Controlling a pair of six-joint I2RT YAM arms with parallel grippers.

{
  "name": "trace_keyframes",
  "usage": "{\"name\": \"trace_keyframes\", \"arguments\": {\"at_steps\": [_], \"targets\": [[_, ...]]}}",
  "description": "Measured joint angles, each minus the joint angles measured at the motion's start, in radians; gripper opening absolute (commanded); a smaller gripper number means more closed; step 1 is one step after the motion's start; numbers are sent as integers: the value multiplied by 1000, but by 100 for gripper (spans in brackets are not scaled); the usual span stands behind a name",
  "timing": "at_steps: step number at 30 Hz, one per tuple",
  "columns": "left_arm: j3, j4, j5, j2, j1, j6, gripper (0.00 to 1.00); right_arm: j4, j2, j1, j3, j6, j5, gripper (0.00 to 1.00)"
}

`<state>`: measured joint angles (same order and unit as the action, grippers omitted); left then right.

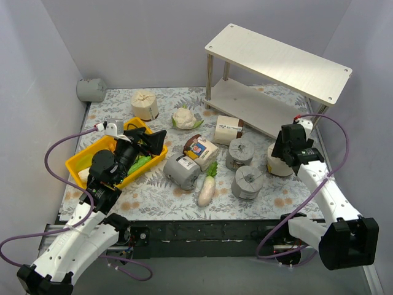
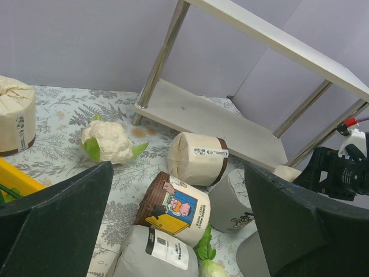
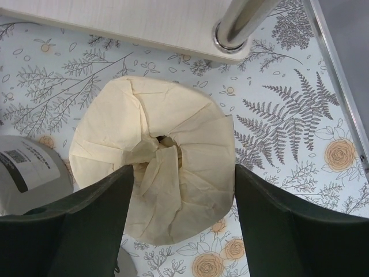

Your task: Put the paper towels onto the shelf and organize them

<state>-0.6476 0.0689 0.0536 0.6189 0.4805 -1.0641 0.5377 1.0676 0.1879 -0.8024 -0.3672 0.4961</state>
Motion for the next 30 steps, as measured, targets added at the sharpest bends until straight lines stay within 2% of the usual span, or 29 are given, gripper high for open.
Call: {"name": "trace_keyframes", "arguments": {"at_steps": [7,15,30], "targets": [[0,5,-9,4,0,-3,98,-3,-2,-95,18,-34,-18,76],[0,7,-10,8,0,-7,98,-17,-47,-158,50,-50,-101,80],[0,7,-13,14,0,-7,98,-40,-58,-237,81,-72,-131,75]]}}
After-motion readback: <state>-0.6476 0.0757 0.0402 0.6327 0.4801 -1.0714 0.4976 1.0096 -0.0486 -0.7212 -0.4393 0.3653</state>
